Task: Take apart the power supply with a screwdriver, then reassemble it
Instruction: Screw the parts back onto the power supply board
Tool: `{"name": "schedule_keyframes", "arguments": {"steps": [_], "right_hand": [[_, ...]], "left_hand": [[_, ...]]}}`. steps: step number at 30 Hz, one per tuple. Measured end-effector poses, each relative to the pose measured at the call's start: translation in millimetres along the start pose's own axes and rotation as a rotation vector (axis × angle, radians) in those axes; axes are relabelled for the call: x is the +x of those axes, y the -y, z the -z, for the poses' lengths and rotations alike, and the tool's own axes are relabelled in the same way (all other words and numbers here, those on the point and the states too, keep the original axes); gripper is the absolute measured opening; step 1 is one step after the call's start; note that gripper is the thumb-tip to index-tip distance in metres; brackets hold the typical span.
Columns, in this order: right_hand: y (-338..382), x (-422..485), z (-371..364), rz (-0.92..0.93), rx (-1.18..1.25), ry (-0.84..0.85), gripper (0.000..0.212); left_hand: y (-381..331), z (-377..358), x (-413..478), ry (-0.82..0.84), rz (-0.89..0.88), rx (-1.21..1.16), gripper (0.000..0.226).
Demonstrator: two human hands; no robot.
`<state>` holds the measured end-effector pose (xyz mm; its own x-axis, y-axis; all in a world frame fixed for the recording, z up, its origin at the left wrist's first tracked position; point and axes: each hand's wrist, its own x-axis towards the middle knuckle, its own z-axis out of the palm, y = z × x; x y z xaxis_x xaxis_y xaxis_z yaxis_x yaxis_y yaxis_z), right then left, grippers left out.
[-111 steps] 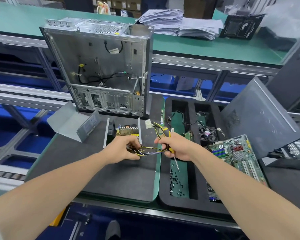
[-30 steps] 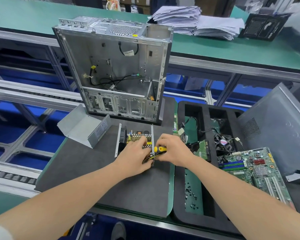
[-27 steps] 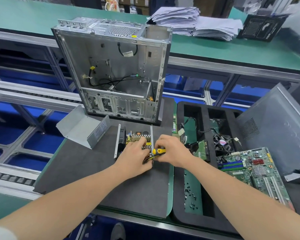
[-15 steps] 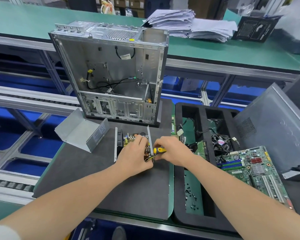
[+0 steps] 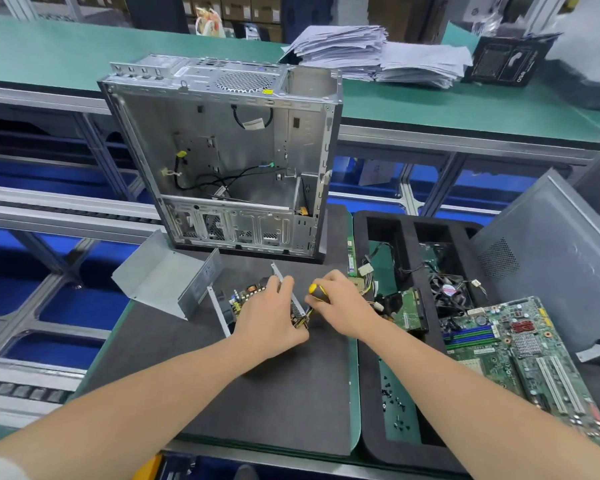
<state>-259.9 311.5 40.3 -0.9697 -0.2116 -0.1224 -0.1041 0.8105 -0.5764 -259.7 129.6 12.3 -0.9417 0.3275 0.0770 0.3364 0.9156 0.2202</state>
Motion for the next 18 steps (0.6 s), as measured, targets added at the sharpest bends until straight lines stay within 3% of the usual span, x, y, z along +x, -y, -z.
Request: {"name": "schedule_keyframes", "arguments": {"steps": [5,15,18], "right_hand": [[5,3,-12,0.01,0.243,-0.115,0.017],[22,35,-24,-0.348,0.41,-0.268,0.006],[21,35,-25,-0.433,0.49,-0.249,0.008]], "left_hand": [[2,-1,0,-0.001,-0.01,-0.004,0.072],[6,-1,3,0.009,-0.051,-0.032,0.061],[14,4,9,-0.05,-0.216,0.092,0.062]]}}
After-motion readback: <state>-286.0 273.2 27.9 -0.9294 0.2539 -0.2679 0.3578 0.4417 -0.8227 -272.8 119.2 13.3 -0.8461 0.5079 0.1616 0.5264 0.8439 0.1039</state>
